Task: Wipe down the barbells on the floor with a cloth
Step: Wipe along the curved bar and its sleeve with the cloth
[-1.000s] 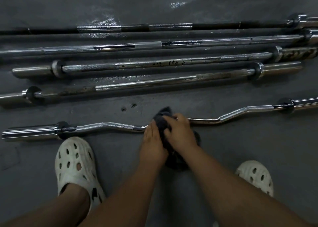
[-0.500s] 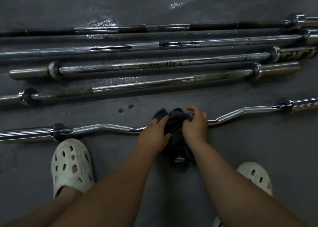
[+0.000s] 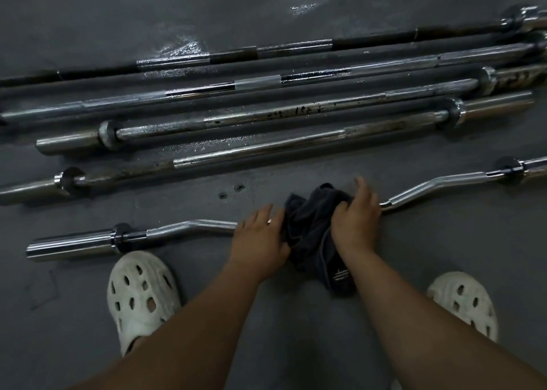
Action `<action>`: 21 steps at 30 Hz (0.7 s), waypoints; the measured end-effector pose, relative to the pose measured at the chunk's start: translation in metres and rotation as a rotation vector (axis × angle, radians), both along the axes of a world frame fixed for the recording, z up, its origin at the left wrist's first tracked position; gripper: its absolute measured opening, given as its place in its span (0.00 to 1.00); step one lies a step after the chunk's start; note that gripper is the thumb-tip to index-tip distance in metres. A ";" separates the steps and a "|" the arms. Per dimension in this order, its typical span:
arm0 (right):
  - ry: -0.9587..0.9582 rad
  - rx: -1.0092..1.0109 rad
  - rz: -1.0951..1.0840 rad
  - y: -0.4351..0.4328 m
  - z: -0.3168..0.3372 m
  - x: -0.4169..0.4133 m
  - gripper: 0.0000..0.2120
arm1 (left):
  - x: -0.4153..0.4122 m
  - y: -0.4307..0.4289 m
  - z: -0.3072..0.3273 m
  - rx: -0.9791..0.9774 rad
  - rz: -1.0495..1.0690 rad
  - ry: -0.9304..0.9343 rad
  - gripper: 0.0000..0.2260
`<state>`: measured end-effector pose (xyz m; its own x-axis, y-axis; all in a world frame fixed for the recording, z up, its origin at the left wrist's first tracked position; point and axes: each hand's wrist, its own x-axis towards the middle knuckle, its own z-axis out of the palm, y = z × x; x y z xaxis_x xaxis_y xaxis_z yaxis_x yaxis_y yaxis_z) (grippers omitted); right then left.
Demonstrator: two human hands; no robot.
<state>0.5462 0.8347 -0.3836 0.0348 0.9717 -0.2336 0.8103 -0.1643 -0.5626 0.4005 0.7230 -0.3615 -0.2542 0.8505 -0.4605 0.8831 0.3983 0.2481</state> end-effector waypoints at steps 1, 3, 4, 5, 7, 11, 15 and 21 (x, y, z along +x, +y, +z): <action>0.021 -0.018 0.072 -0.009 0.000 -0.007 0.26 | 0.000 0.000 -0.003 -0.067 0.026 -0.013 0.35; -0.101 -0.049 0.383 -0.035 0.003 -0.026 0.30 | 0.001 -0.002 -0.010 -0.140 0.054 -0.050 0.35; -0.172 -0.067 0.535 -0.048 0.004 -0.034 0.32 | -0.001 -0.004 -0.012 -0.145 0.064 -0.064 0.35; -0.229 -0.086 0.660 -0.057 0.005 -0.037 0.32 | -0.003 -0.006 -0.013 -0.140 0.083 -0.070 0.34; -0.309 -0.025 0.811 -0.058 0.001 -0.031 0.32 | -0.009 -0.012 -0.011 -0.134 0.139 -0.038 0.31; -0.411 0.096 0.525 -0.029 -0.007 -0.004 0.25 | -0.022 -0.025 -0.011 -0.186 0.107 0.130 0.31; -0.418 0.088 0.583 -0.060 -0.004 -0.027 0.27 | -0.024 -0.028 -0.014 -0.261 0.026 0.108 0.37; -0.257 -0.063 0.736 -0.055 -0.006 -0.027 0.28 | -0.038 -0.028 -0.011 -0.230 -0.066 0.077 0.40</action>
<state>0.5187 0.7794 -0.3894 -0.5528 0.7508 -0.3615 0.8269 0.4405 -0.3497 0.3622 0.6947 -0.3720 -0.2431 0.7415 -0.6254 0.9218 0.3772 0.0889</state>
